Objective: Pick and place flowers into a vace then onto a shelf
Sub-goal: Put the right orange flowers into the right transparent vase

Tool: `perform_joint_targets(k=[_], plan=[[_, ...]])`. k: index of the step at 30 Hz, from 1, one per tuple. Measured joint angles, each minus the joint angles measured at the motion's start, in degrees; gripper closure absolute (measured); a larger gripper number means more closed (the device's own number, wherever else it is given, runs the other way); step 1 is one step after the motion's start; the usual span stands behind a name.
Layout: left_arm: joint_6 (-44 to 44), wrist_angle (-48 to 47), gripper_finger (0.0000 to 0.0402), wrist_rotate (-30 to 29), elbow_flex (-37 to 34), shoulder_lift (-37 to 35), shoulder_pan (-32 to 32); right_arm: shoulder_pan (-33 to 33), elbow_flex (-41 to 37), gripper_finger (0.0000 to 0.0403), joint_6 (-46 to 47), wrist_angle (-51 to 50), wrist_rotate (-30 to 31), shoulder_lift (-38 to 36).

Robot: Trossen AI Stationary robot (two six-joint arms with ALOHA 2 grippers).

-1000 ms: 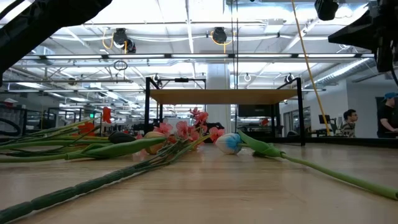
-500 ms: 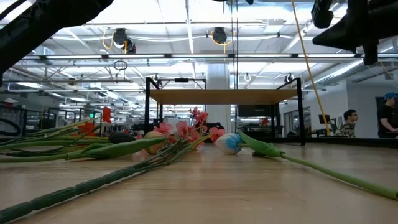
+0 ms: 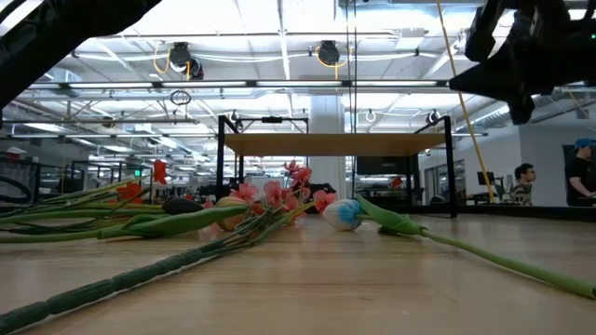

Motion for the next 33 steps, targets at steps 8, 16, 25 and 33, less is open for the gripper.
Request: perform_joint_targets(k=[8,16,25,33], plan=[[6.72,-8.21,0.0386,1.72,0.04,-3.52,0.15,-9.61,2.13,0.0399,13.10,-9.66,-19.77,0.05],[10.58,-11.48,0.0394,5.53,-0.07,-5.26,0.09,-19.09,12.34,0.0399,19.88,-32.93,-40.84,1.55],[14.41,-13.00,0.0394,9.00,0.04,-6.47,0.35,-21.88,23.48,0.0399,26.67,-55.20,-57.73,1.42],[14.98,-14.47,0.0376,9.19,0.04,-6.50,0.28,-19.22,24.87,0.0399,30.17,-65.50,-72.40,1.60]])
